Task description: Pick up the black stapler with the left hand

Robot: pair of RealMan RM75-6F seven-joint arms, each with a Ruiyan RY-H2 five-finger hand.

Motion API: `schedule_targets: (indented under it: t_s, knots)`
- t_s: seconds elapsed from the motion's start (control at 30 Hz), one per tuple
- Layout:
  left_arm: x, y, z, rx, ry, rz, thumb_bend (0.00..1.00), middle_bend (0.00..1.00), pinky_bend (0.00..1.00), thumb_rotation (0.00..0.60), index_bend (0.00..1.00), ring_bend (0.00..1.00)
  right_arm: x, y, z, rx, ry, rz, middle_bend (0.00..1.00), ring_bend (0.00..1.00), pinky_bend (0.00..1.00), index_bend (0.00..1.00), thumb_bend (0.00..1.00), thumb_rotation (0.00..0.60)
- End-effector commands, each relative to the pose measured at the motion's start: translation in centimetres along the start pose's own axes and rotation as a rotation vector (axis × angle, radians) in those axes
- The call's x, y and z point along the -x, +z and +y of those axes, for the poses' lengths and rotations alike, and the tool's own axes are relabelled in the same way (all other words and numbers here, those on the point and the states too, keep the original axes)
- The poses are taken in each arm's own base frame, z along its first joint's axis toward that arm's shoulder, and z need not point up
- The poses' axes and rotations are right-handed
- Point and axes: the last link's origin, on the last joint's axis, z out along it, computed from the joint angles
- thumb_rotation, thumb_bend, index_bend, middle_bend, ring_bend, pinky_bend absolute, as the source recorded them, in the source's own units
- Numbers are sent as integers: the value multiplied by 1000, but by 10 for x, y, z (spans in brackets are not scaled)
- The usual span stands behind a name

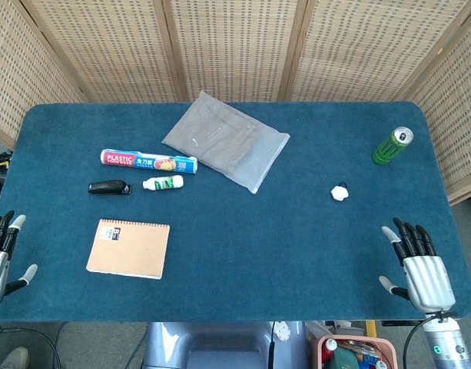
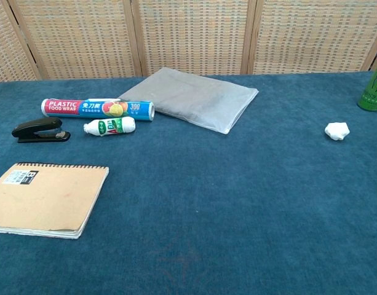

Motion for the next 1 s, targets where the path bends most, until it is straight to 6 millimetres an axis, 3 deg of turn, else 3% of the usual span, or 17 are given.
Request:
schedule_targets:
  t_s: [0.03, 0.37, 0.67, 1.0]
  knots:
    - [0, 0, 0, -1, -1, 1, 255, 0, 0, 600, 17, 0, 0, 0, 0, -1, -1, 0, 0, 0, 7, 0, 96, 600]
    - [-2, 12, 3, 10, -9, 1, 256, 0, 0, 600, 35, 0, 0, 1, 3, 15, 12, -2, 0, 0, 7, 0, 97, 600]
    - [-18, 75, 13, 43, 25, 20, 254, 1, 74, 600, 128, 0, 2, 6, 8, 35, 23, -19, 0, 0, 7, 0, 97, 600]
    - [0, 162, 24, 35, 97, -122, 252, 62, 138, 600, 165, 0, 7, 13, 19, 76, 32, -42, 0, 0, 7, 0, 97, 600]
